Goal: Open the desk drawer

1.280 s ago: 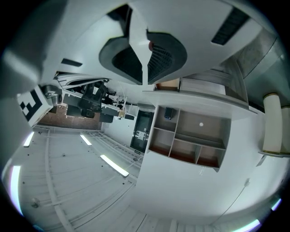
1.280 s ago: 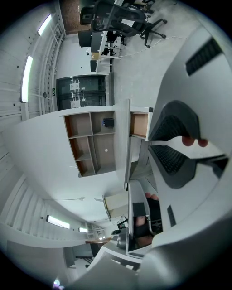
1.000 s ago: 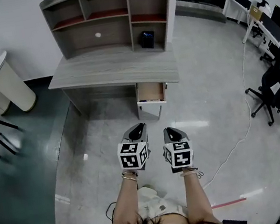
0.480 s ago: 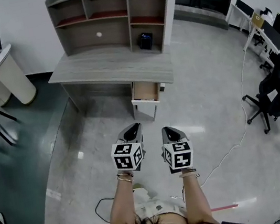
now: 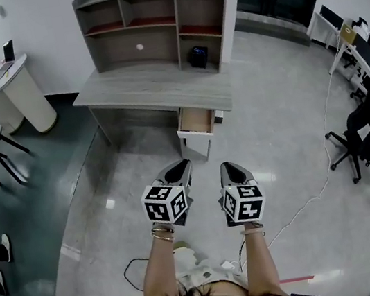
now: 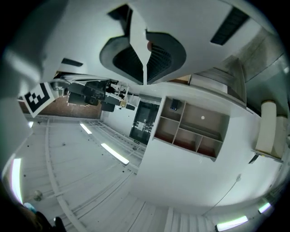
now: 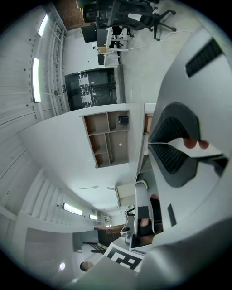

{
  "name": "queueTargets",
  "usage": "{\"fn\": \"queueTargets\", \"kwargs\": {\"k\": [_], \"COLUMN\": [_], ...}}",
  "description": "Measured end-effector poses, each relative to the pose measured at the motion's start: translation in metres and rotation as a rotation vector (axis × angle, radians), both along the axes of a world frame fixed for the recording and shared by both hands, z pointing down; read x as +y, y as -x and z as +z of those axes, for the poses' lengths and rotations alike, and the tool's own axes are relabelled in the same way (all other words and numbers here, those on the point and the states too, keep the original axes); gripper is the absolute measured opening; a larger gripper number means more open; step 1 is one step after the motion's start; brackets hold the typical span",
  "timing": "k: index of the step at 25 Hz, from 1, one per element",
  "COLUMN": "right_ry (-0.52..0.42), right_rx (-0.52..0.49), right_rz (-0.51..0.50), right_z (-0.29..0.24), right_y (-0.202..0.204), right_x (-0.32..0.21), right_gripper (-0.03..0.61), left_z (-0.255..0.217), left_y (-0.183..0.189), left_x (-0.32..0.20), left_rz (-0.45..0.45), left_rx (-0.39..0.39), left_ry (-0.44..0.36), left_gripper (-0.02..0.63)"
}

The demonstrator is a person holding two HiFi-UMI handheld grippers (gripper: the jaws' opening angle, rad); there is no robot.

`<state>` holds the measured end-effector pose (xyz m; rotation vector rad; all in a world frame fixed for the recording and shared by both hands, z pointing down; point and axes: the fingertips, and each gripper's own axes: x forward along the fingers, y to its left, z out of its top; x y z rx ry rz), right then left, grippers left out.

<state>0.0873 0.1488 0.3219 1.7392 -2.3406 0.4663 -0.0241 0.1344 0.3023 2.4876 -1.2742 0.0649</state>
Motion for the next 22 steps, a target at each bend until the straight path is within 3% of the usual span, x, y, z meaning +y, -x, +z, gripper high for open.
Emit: {"fn": "queueTargets", "kwargs": {"k": [9,22], "right_ry": [-0.070,-0.069], "right_rx": [-0.037,-0.009], "right_rz": [-0.005,-0.014], "right_z": [-0.029,-0.032], "right_y": [-0.004,-0.003], "right_x": [0.012,0.013], "right_gripper": [0.021,0.020], "left_z": [-0.016,-0.036], "left_y": [0.002,0.004], "left_x": [0.015,0.020], "left_rz": [-0.004,0.043], "left_rx": [-0.056,-0.015], "left_ry": [-0.029,-0.066], "left_gripper": [0.032,0.032]}}
